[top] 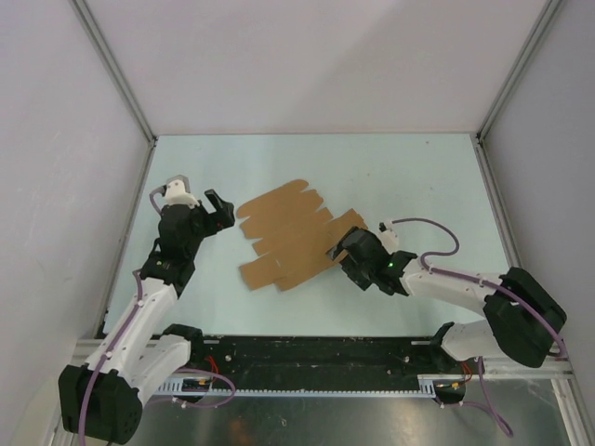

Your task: Fold the paper box

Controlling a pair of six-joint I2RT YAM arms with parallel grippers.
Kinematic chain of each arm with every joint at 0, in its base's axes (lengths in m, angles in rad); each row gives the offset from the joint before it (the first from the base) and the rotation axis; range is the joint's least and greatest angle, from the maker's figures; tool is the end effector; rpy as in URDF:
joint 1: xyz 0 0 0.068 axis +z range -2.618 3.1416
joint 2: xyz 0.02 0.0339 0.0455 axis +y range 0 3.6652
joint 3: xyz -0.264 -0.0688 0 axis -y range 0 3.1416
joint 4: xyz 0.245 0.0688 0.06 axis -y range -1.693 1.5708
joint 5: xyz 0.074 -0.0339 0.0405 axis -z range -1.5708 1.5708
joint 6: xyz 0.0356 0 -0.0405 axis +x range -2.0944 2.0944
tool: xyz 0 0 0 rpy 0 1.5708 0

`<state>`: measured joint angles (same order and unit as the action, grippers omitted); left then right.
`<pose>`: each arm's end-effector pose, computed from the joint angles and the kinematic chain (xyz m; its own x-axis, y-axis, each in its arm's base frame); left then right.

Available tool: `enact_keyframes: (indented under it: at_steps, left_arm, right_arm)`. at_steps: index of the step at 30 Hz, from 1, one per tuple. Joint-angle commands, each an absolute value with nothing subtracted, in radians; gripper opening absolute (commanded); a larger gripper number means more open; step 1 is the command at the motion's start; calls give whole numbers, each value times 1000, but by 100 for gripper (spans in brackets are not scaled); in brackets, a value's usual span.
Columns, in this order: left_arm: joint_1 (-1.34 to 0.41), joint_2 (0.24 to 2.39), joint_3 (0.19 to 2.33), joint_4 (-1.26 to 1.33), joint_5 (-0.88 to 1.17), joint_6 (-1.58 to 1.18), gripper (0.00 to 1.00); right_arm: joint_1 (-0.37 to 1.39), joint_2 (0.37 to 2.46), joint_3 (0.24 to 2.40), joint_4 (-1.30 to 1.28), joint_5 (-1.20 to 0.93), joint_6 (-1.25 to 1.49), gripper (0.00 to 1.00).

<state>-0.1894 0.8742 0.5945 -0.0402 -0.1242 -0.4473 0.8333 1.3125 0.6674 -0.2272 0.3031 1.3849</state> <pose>0.2036 -0.0345 0.2716 -0.3093 -0.3777 -0.8727 -0.0693 0.9242 -0.3755 0.1786 0.1807 0.1867 -0.6626 0.6656 -0.3435 0.3994 0.7019 0.5897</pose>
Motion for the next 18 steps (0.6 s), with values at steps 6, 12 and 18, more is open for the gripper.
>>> enact_keyframes:
  at_steps: [6, 12, 18]
  left_arm:
    - [-192, 853, 597, -31, -71, -471, 97]
    - [-195, 839, 591, -31, -74, -471, 97]
    - [-195, 839, 594, -32, -77, -477, 97]
  right_arm:
    - [876, 1471, 667, -40, 301, 1526, 90]
    - [887, 1540, 667, -9, 316, 1566, 82]
    - [887, 1580, 667, 48, 311, 1583, 70]
